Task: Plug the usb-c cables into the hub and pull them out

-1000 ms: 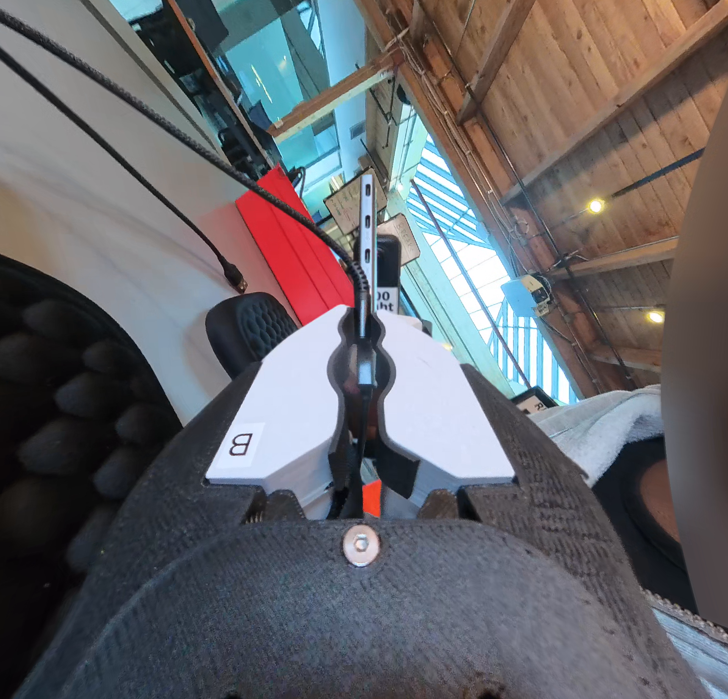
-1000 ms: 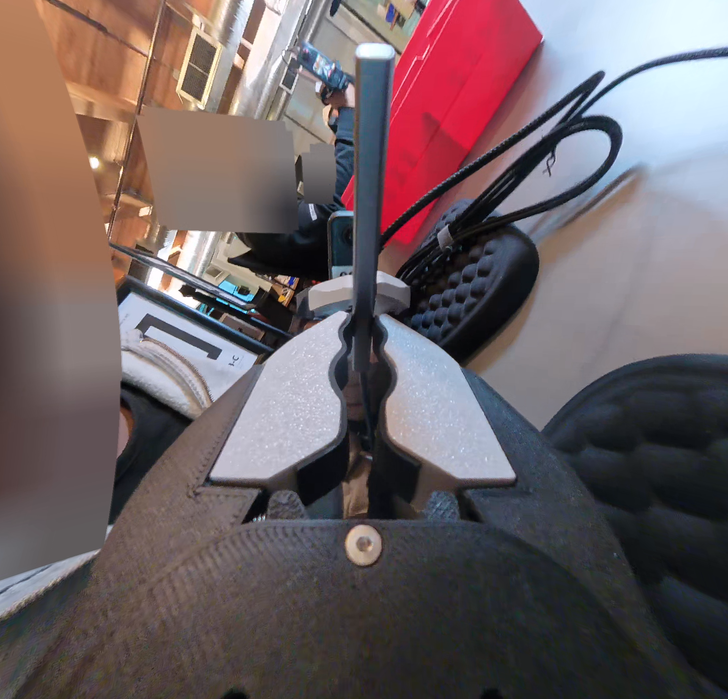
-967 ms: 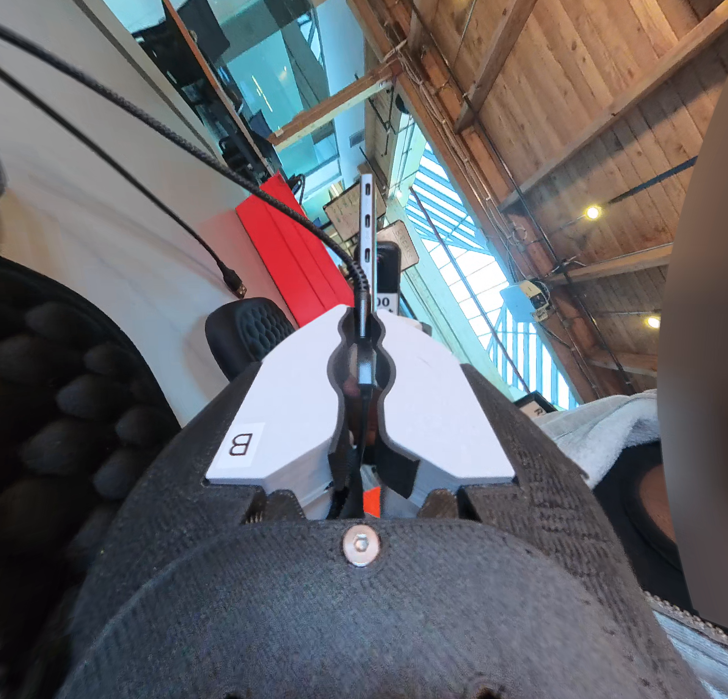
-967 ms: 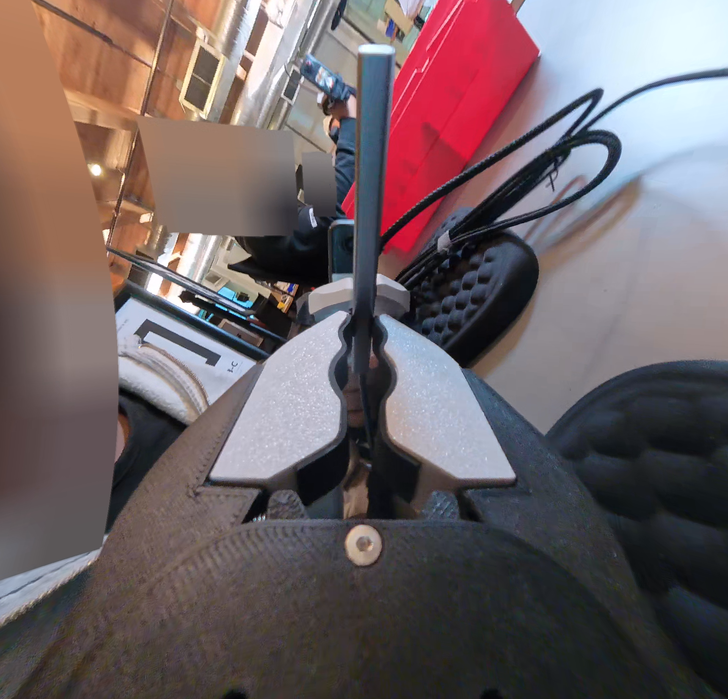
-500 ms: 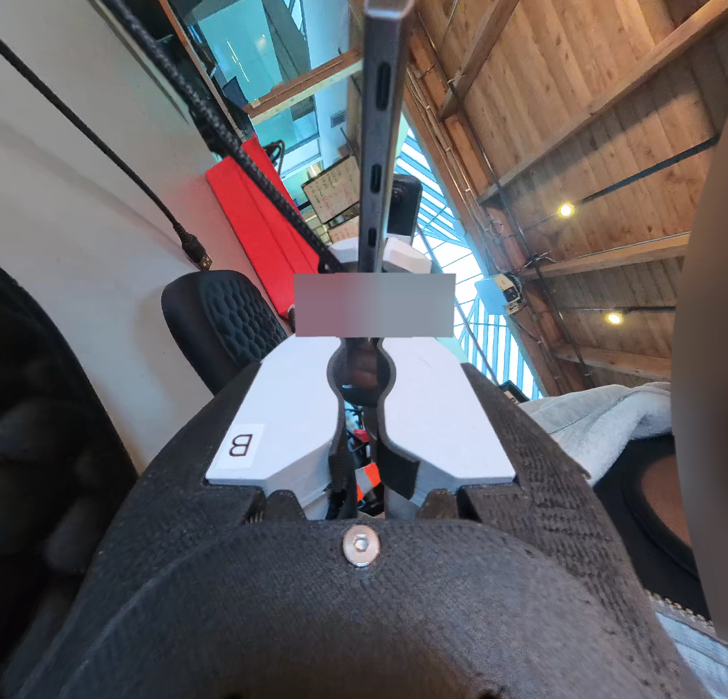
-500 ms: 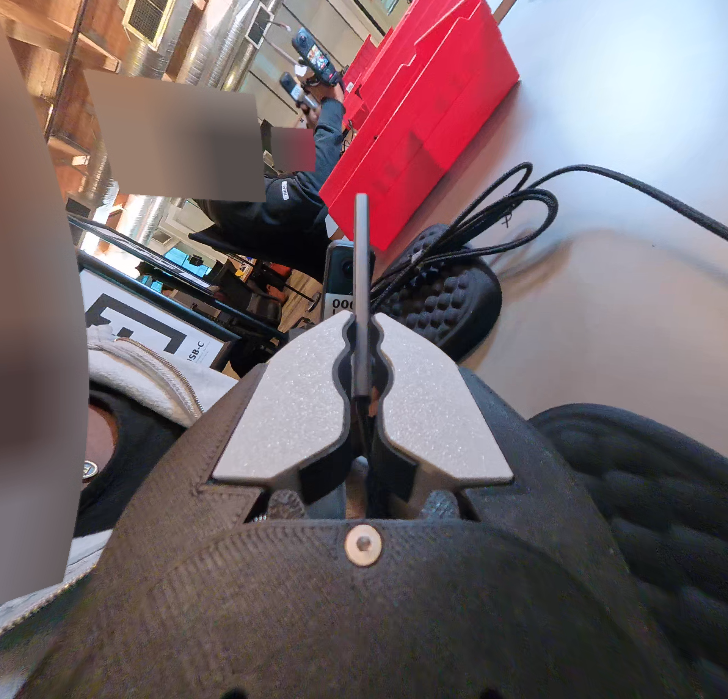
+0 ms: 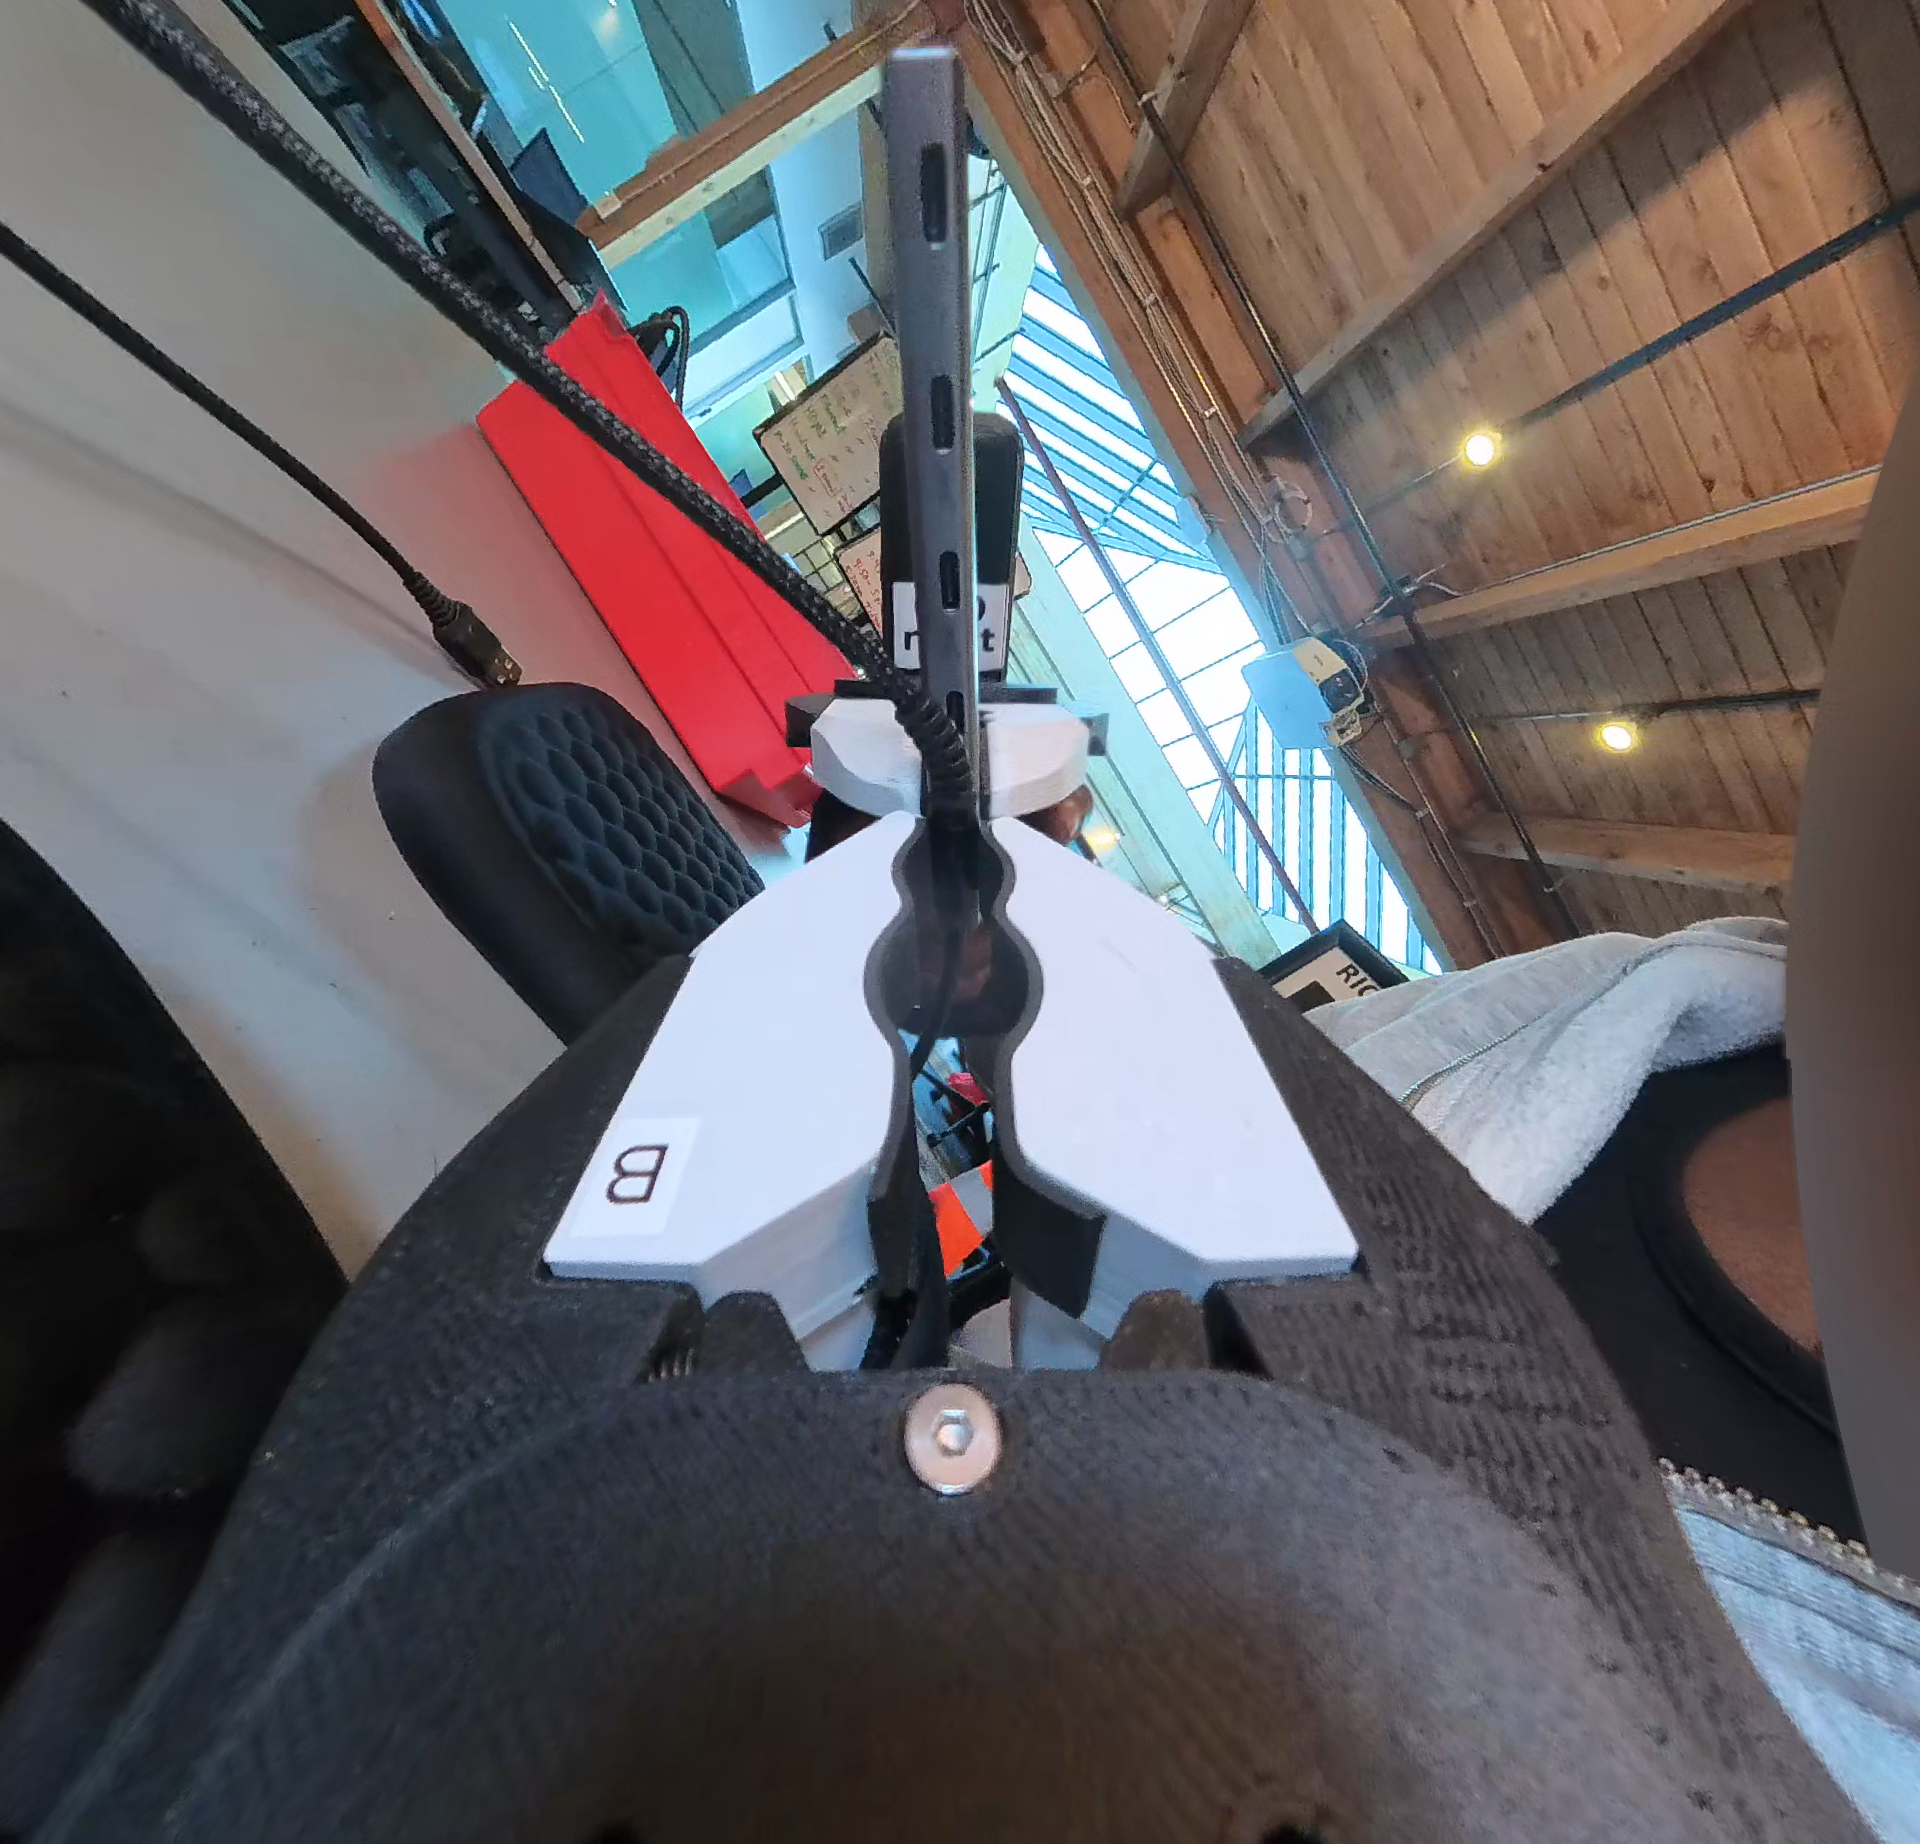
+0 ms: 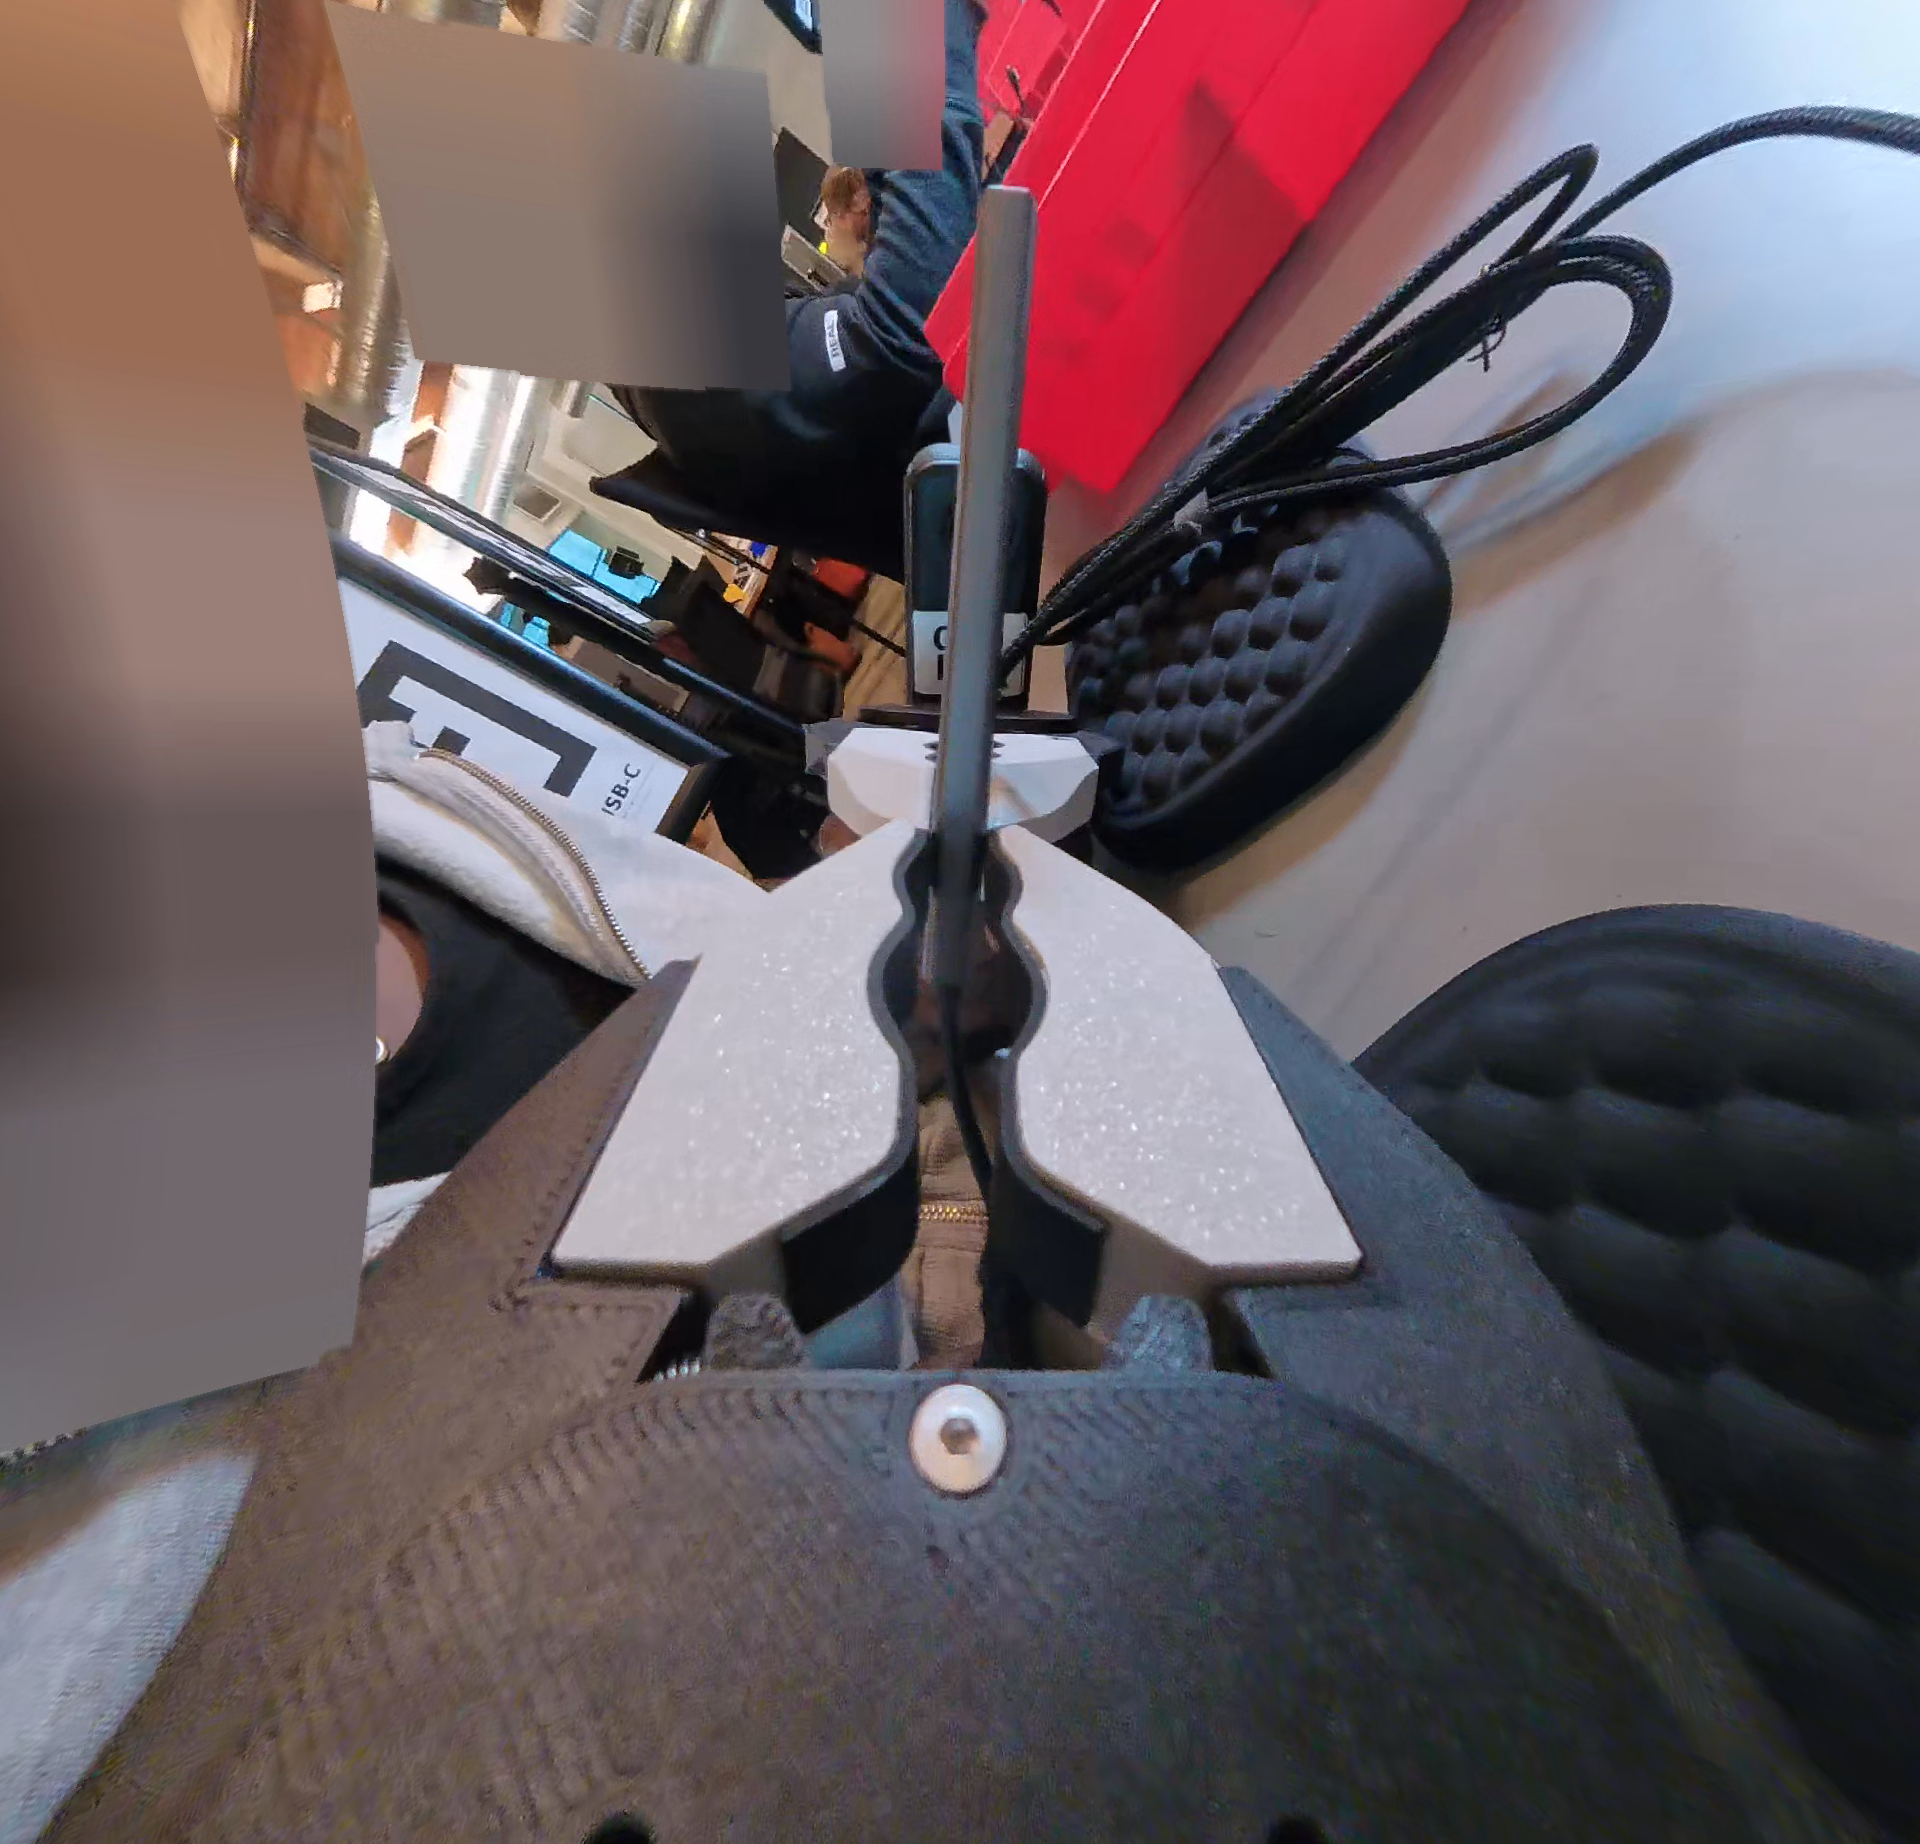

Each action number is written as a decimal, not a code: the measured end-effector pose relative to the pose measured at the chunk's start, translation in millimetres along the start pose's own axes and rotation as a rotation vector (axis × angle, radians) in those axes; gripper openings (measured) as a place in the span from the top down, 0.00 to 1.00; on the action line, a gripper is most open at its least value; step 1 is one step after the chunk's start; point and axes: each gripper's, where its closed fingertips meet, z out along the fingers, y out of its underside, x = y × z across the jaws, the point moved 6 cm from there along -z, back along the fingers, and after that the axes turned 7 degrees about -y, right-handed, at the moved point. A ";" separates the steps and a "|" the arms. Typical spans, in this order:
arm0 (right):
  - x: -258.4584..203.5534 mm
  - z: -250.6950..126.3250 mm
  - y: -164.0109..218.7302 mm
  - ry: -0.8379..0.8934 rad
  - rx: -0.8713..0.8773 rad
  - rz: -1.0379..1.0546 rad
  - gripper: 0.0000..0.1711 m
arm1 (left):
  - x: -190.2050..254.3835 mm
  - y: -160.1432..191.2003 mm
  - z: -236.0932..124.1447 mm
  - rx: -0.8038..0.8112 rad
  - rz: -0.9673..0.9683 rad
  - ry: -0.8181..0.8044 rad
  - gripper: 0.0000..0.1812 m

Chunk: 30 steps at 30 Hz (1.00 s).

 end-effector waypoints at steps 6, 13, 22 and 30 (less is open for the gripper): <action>-0.9 -6.8 -2.5 -0.018 0.092 -0.011 0.94 | -0.6 -7.4 -7.0 0.034 -0.047 0.036 0.93; -1.2 -1.2 6.7 -0.040 0.076 0.013 0.95 | 2.8 0.1 -3.5 -0.018 0.041 0.025 0.95; -0.7 0.0 10.7 -0.007 0.040 -0.011 0.95 | 1.9 1.7 -4.6 -0.044 0.061 -0.002 0.96; 8.5 -17.6 -2.2 0.079 0.042 -0.034 0.95 | 0.8 -9.5 2.7 0.034 0.048 -0.030 0.79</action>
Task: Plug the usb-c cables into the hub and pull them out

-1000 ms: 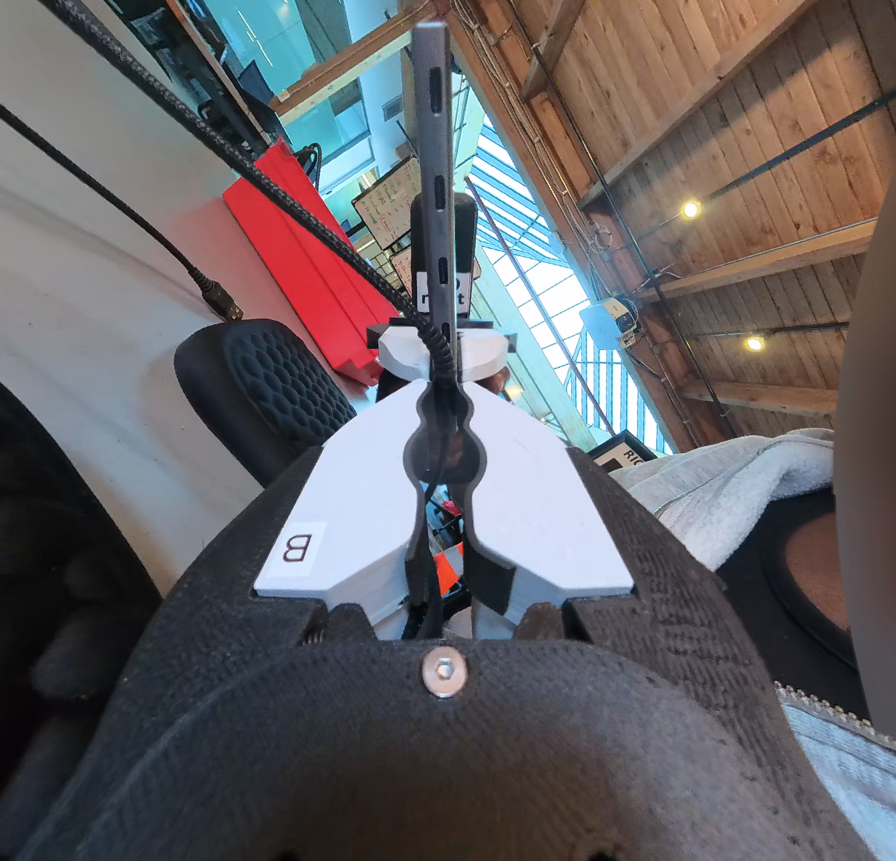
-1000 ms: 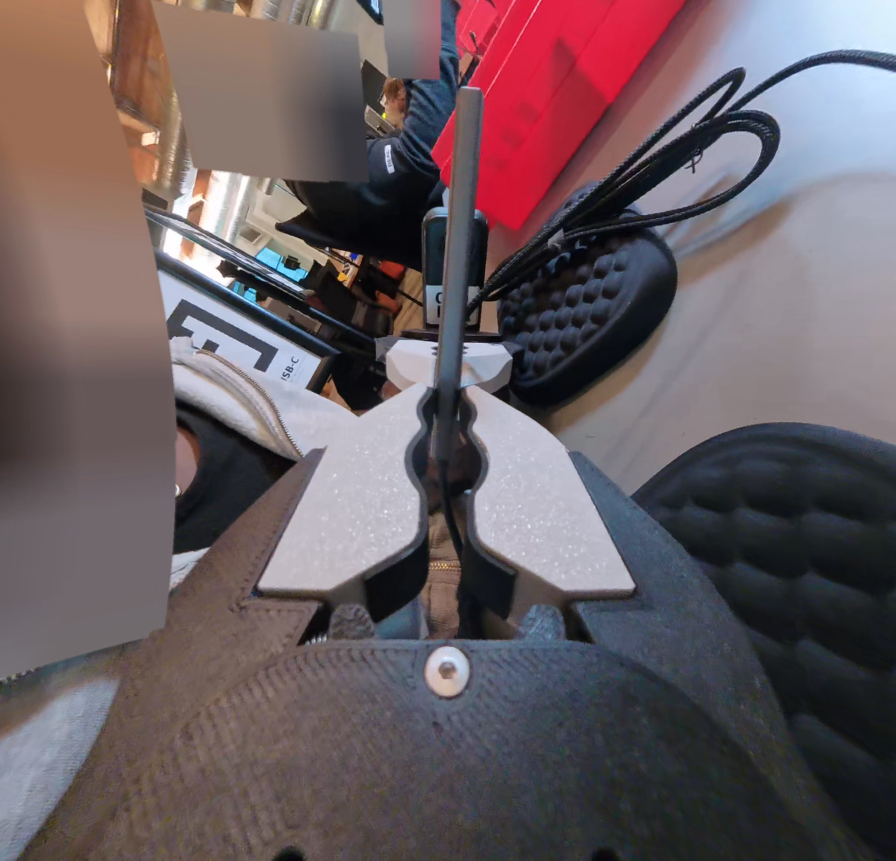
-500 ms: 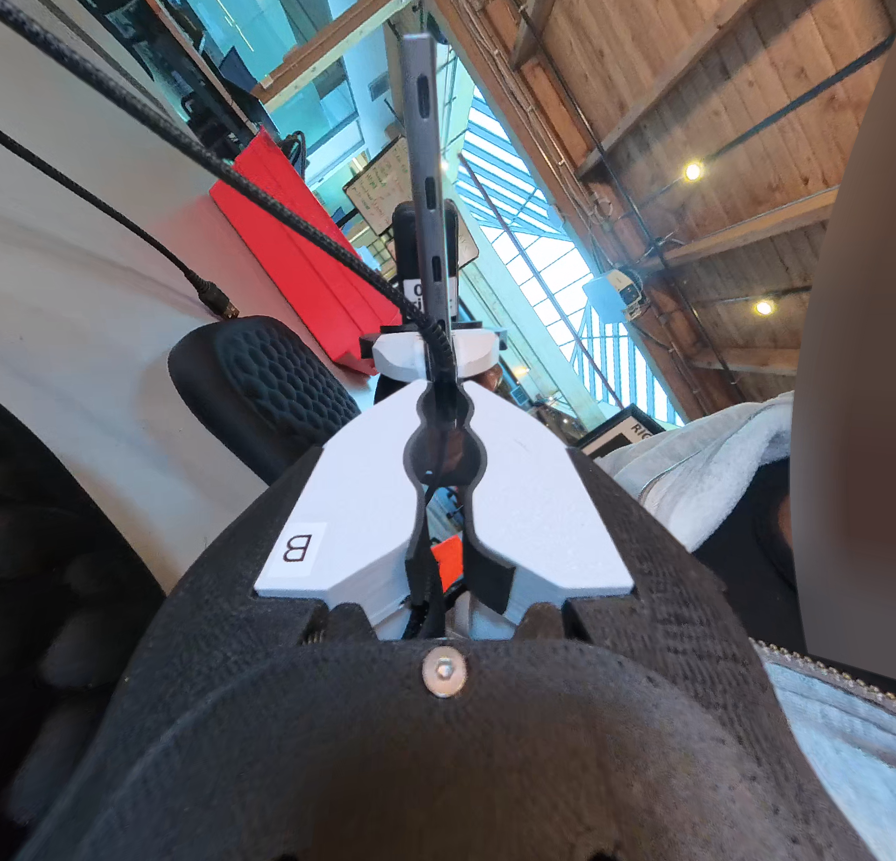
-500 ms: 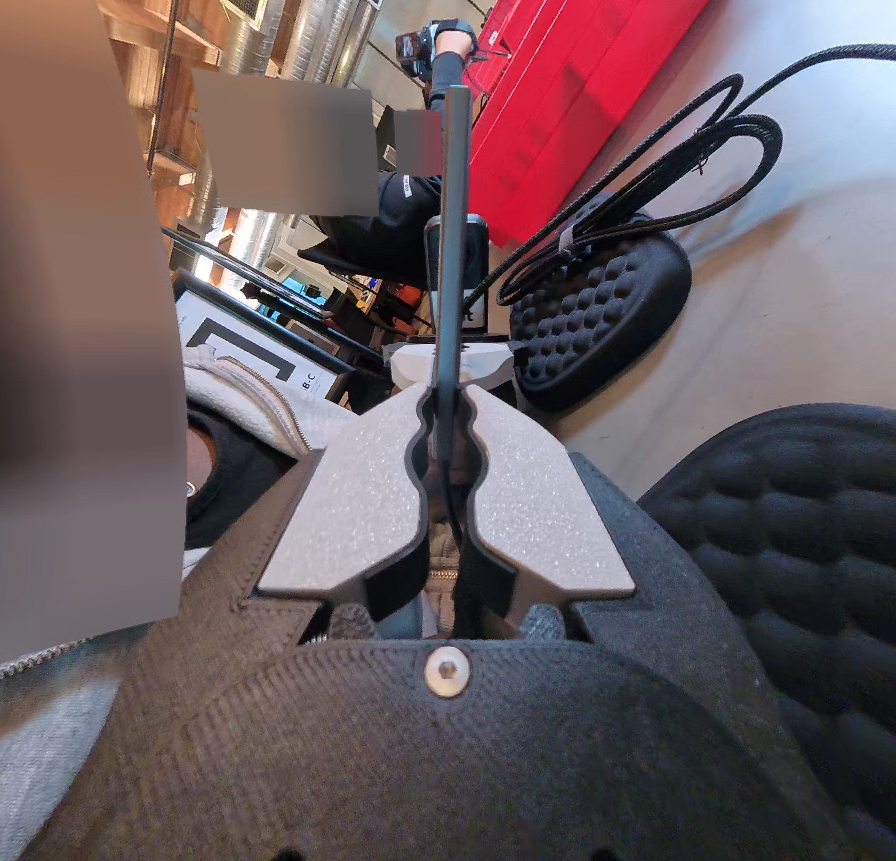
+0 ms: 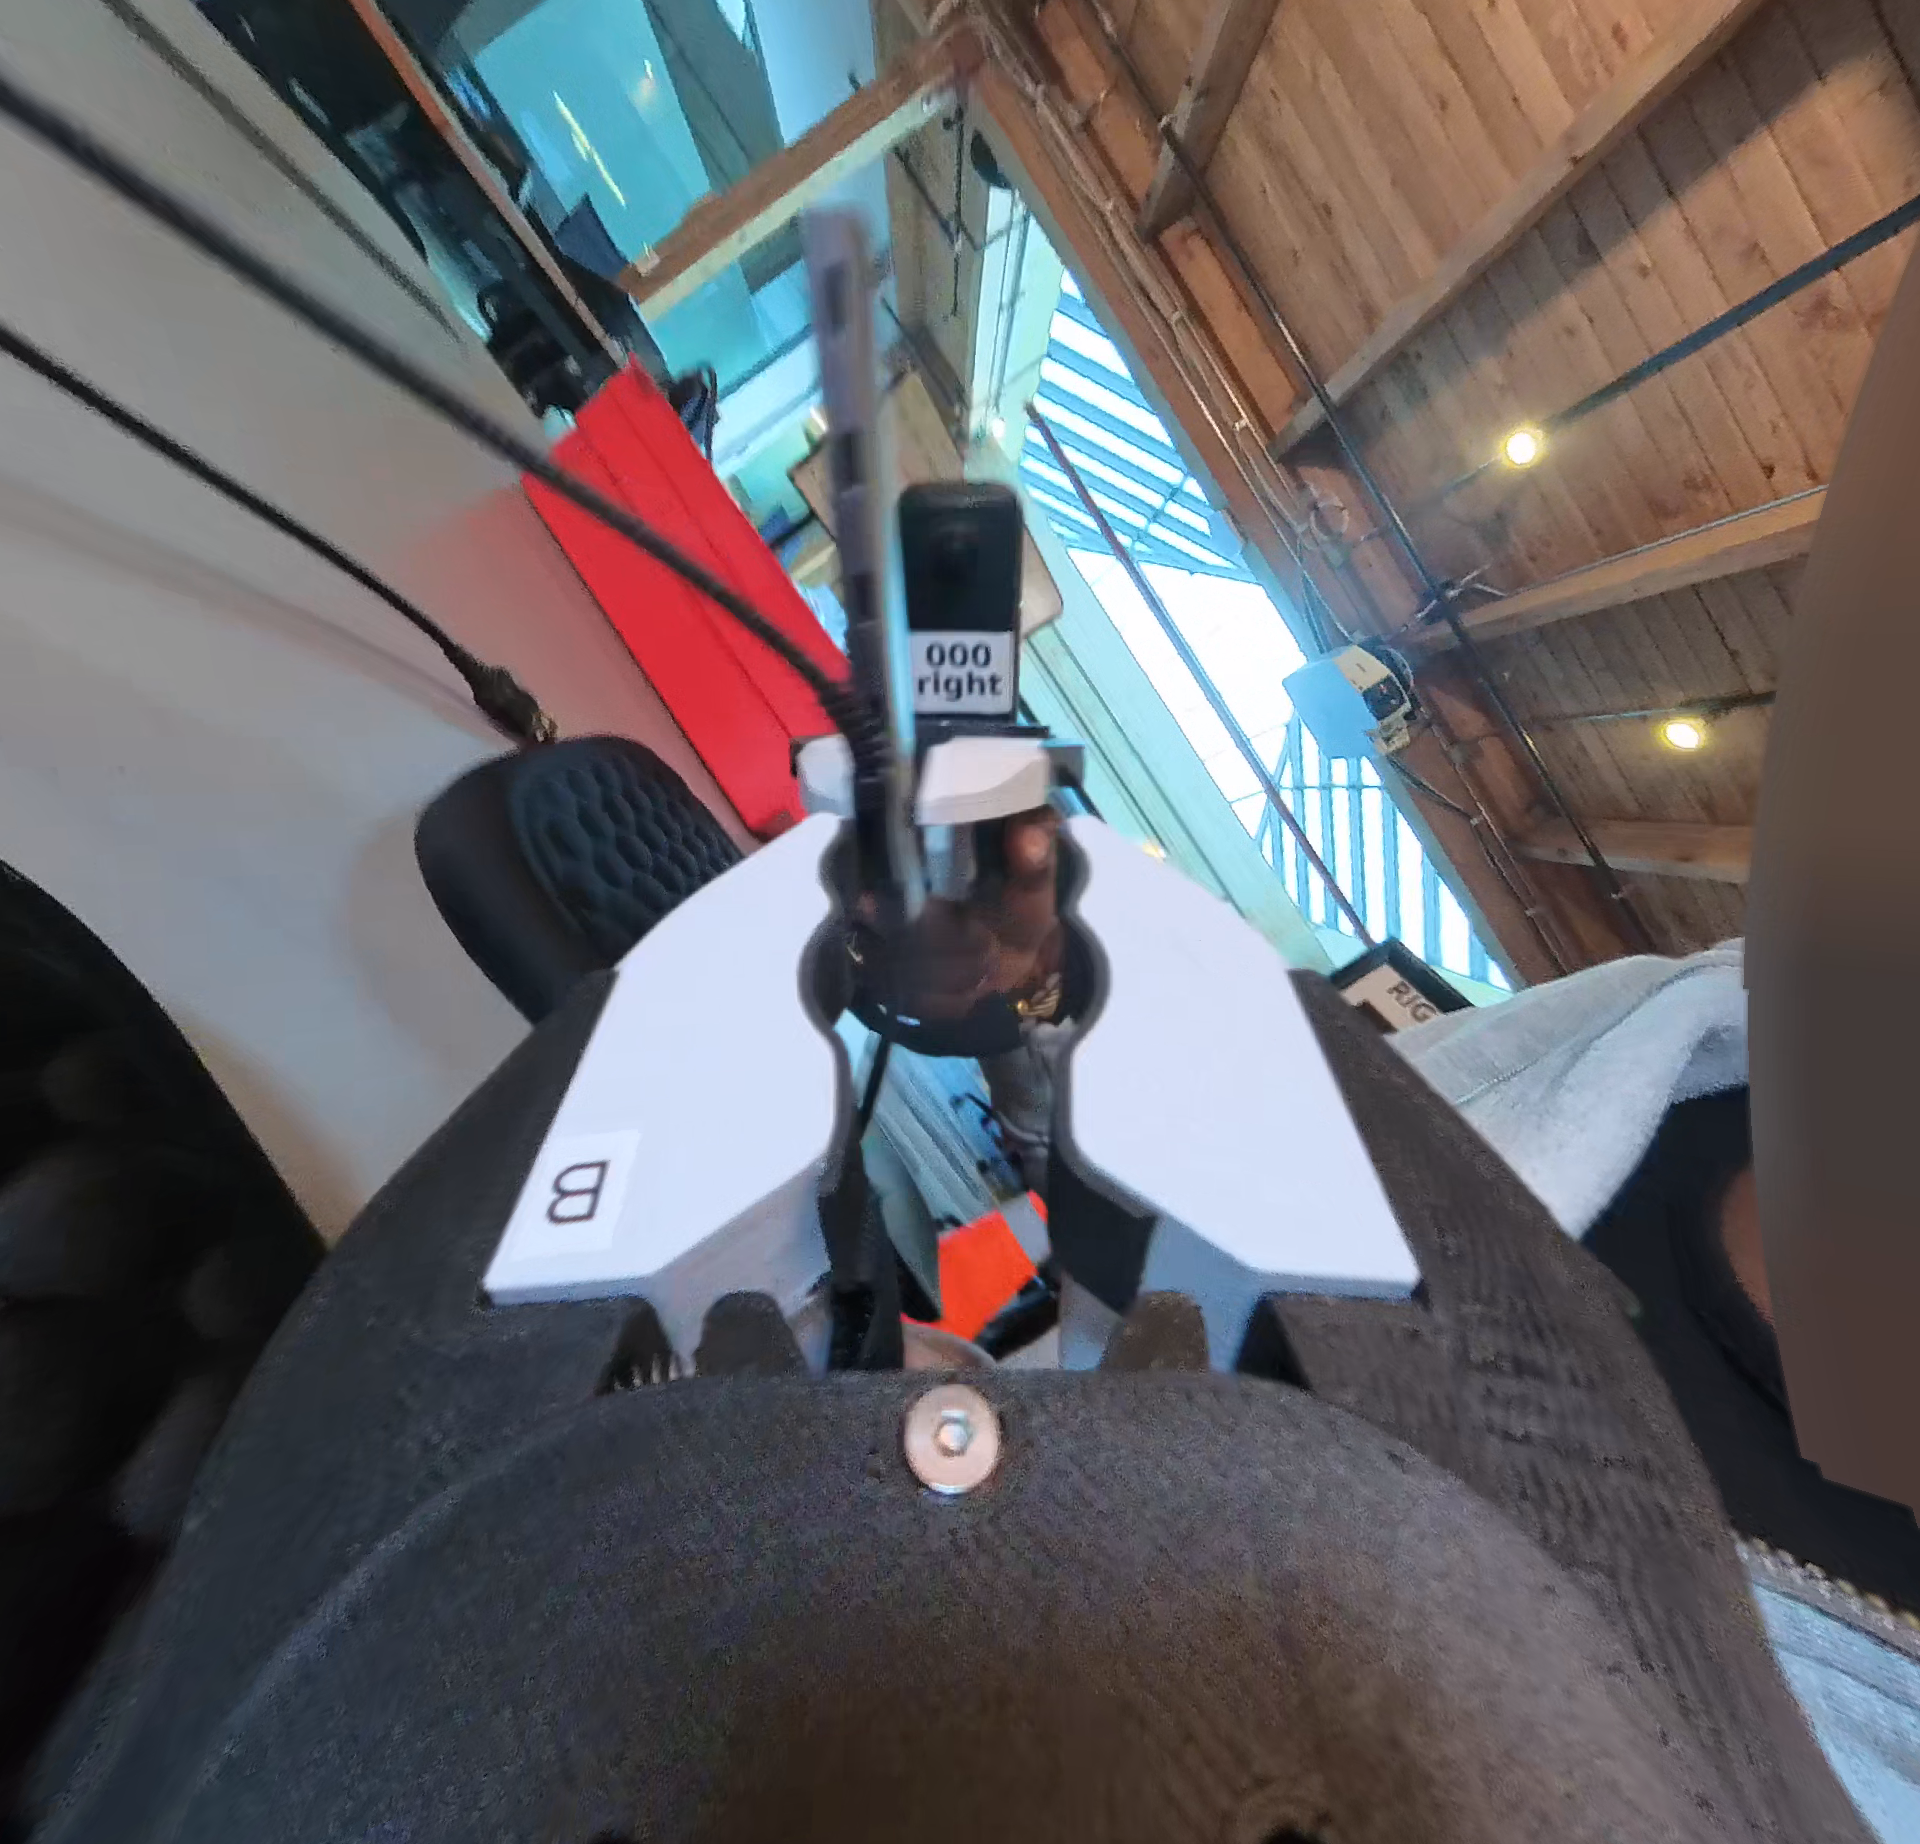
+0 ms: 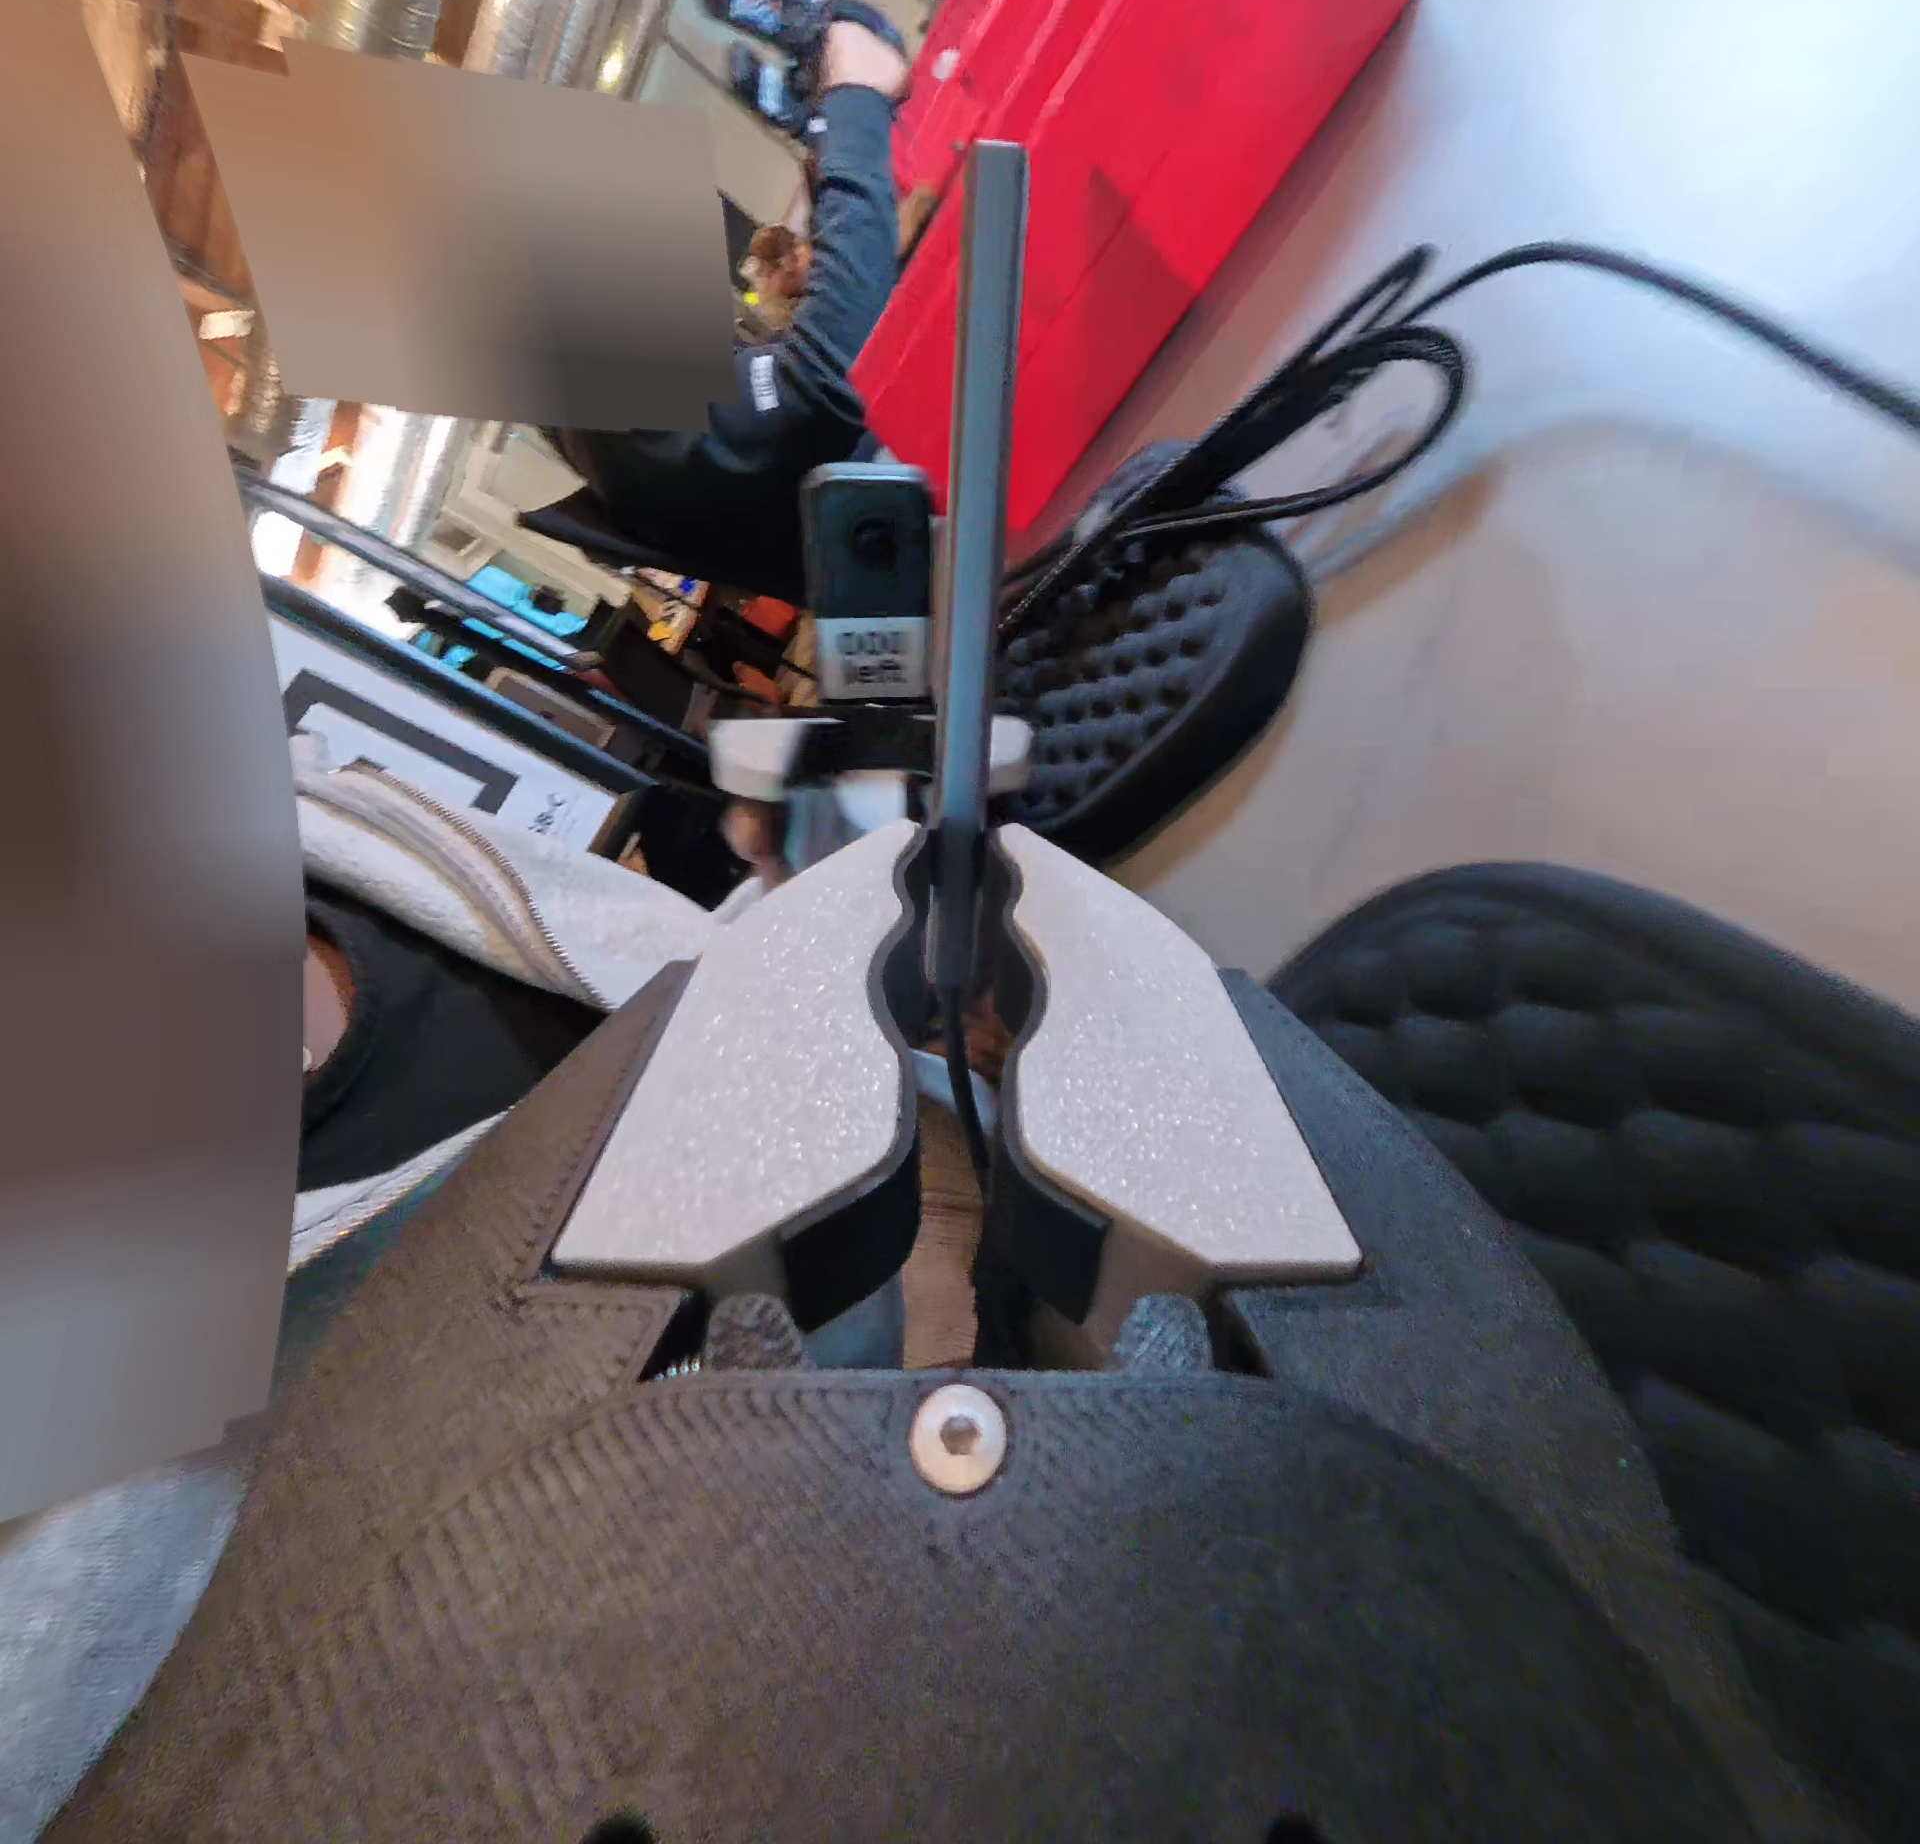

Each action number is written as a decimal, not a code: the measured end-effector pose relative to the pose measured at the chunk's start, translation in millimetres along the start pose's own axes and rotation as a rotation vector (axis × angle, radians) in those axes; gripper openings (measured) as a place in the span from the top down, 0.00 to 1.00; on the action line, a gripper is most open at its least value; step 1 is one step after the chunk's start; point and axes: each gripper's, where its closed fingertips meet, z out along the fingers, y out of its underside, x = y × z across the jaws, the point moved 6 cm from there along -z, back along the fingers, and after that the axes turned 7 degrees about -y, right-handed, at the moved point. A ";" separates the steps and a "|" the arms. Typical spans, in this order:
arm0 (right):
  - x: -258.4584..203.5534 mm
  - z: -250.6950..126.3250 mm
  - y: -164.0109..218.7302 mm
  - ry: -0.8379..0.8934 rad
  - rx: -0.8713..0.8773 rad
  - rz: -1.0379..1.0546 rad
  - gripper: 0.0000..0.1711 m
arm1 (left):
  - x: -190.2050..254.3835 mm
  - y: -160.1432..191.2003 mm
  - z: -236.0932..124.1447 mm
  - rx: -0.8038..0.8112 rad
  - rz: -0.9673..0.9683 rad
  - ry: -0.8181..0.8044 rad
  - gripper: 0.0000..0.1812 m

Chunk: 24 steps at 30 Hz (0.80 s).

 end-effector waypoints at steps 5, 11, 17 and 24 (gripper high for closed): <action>35.8 -35.8 1.3 0.227 -0.069 0.040 0.94 | 22.6 -32.9 -30.8 0.164 0.286 -0.039 0.76; 49.8 -46.1 1.3 0.396 -0.073 -0.056 0.91 | 58.4 -95.4 -97.6 0.272 0.636 -0.290 0.76; 36.1 -64.1 -10.4 0.332 0.171 -0.166 0.76 | 56.1 -174.7 -211.1 -0.192 0.991 -0.891 0.76; 35.2 -65.0 -8.0 0.301 0.196 -0.173 0.75 | -32.3 -221.1 -301.7 -1.193 0.901 -1.240 0.74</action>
